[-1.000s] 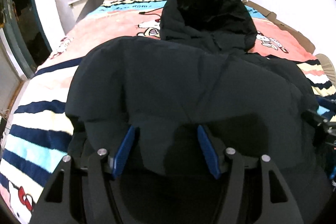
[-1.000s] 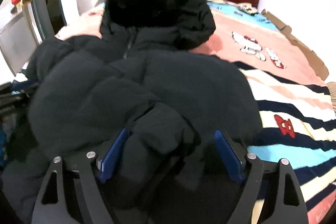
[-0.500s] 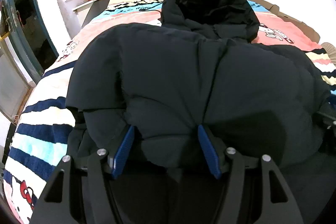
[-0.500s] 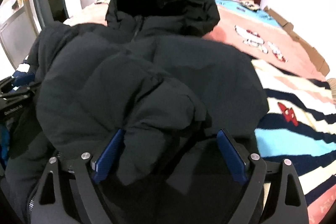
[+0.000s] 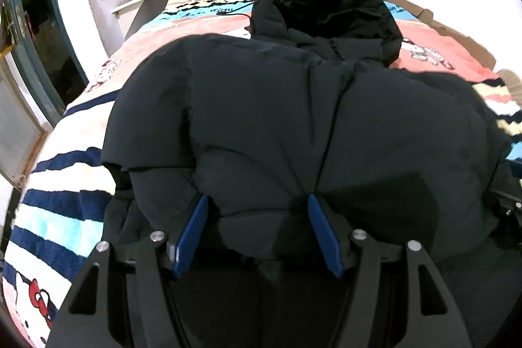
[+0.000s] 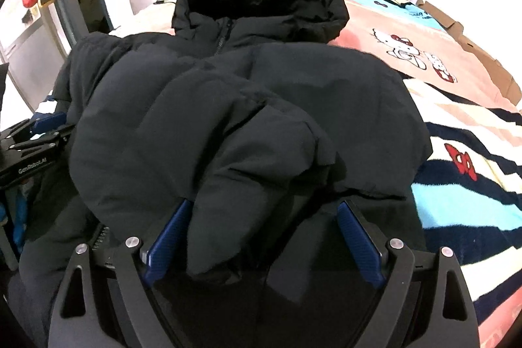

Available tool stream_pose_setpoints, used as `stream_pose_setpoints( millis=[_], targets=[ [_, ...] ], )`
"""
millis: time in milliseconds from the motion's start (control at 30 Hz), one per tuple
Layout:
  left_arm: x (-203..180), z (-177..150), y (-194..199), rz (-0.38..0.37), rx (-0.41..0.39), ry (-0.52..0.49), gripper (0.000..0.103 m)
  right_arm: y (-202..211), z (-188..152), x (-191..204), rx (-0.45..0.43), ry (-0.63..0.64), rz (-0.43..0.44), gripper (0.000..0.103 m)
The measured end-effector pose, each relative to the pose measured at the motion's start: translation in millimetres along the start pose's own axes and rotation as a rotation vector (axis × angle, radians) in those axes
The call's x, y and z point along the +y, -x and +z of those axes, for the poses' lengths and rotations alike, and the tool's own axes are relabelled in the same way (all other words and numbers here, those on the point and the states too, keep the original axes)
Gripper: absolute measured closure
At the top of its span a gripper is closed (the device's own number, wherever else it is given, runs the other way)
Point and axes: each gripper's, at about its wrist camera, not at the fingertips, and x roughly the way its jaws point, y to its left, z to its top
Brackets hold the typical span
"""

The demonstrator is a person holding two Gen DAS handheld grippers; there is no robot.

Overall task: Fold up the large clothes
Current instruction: 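Lift the hem with both grippers and fold it toward the hood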

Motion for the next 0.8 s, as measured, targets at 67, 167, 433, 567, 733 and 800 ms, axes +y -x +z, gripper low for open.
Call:
stream_pose_setpoints(
  millis=[67,167,433,567,733,800],
  targets=[
    [8,9,10,-0.032,-0.013,-0.001,0.041,12,7,-5,-0.019,0.015,0.024,0.014],
    [22,36,26,-0.046,-0.057,-0.006,0.041,28,25,-19,-0.060,0.023,0.043,0.014],
    [31,149,6,-0.124,-0.081,-0.078,0.041,31,121,-69,-0.175,0.055,0.018,0.013],
    [9,210,-33,-0.189,-0.062,-0.114,0.041,3,184,-92,-0.201,0.040,0.057,0.012],
    [-21,262,-87,-0.232,-0.037,-0.134,0.041,-61,258,-107,-0.192,0.031,0.099,0.008],
    [-30,275,-109,-0.232,-0.031,-0.141,0.041,-86,275,-108,-0.178,0.037,0.093,0.007]
  ],
)
